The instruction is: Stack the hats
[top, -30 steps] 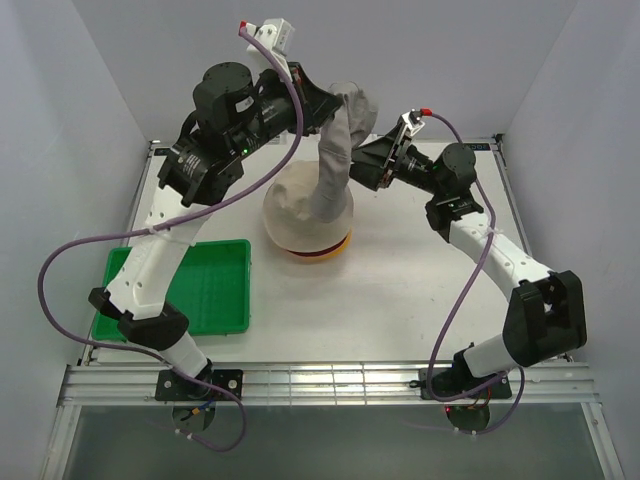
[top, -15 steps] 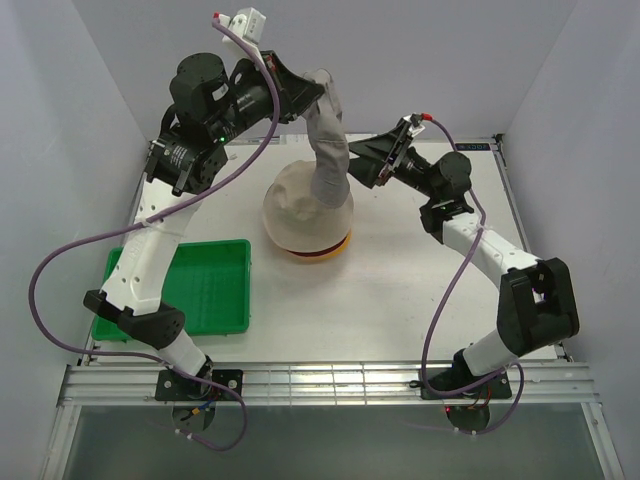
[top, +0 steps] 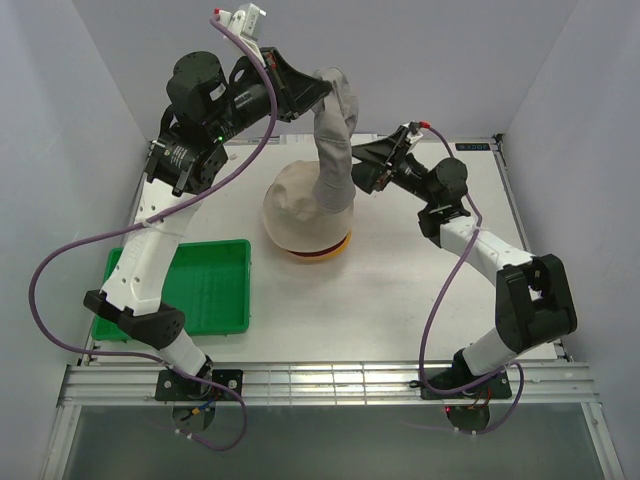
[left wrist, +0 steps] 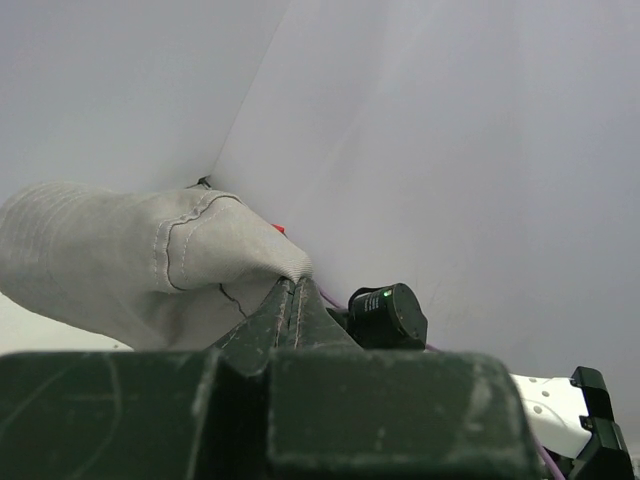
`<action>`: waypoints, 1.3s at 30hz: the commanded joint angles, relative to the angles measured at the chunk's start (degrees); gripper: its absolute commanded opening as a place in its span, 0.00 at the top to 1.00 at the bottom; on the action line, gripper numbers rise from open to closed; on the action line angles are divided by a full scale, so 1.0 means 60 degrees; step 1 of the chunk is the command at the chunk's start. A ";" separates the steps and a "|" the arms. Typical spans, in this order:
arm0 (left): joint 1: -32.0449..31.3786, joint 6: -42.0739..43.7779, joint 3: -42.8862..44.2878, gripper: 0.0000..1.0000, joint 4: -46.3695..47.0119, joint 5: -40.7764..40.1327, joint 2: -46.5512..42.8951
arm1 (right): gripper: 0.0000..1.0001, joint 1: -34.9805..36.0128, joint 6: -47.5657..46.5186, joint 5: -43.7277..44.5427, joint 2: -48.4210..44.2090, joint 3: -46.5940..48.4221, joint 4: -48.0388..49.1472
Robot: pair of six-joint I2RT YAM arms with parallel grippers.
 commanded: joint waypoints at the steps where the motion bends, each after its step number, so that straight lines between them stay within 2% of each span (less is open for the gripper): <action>1: 0.0012 -0.0116 0.0311 1.00 0.0314 0.0162 -0.0077 | 0.19 0.0039 0.0498 0.0268 0.0093 -0.0078 0.1272; 11: 0.0041 -0.0028 -0.0582 1.00 0.0665 -0.0072 -0.0370 | 0.21 0.0185 0.2315 0.0722 0.0182 -0.0255 0.3324; 24: 0.0114 -0.0277 -0.0582 1.00 0.1061 0.0089 -0.0371 | 0.20 0.0215 0.1570 0.0722 0.0254 -0.0724 0.2944; 30: 0.0114 -0.0453 -0.1168 1.00 0.1558 0.0148 -0.0546 | 0.20 0.0332 0.2198 0.0840 0.0812 -0.0430 0.3779; 39: 0.0114 -0.0439 -0.1123 1.00 0.1588 0.0177 -0.0356 | 0.20 0.0346 0.2784 0.1176 0.0856 -0.1031 0.4686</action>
